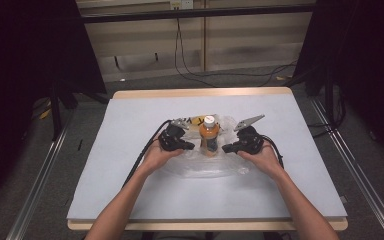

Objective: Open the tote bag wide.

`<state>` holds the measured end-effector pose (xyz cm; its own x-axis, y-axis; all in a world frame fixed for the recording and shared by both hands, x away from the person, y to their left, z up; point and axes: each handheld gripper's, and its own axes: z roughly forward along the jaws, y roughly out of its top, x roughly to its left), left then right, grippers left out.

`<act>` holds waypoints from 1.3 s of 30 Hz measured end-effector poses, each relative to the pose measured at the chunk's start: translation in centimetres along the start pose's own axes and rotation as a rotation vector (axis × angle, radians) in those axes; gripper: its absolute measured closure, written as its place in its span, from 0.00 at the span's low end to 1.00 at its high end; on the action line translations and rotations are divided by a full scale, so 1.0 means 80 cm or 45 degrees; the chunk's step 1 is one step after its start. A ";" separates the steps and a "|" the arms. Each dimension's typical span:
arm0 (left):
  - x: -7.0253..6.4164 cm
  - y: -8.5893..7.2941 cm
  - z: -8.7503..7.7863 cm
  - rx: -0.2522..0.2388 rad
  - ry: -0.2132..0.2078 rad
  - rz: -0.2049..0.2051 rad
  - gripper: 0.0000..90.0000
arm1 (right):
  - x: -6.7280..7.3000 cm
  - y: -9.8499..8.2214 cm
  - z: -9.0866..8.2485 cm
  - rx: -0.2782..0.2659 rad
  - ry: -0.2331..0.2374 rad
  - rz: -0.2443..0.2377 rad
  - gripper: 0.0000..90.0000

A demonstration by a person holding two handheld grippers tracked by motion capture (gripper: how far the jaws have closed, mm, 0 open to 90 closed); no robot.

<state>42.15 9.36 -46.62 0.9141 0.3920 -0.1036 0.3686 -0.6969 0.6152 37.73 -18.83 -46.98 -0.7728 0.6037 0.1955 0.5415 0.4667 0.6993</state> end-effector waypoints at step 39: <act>-0.032 0.022 -0.053 -0.059 -0.007 0.074 1.00 | 0.004 0.028 -0.021 -0.020 0.021 -0.065 1.00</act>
<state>39.72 9.64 -41.94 0.9347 0.3484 -0.0706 0.3067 -0.6900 0.6556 38.13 -18.64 -44.17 -0.8050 0.5683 0.1704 0.4957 0.4865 0.7194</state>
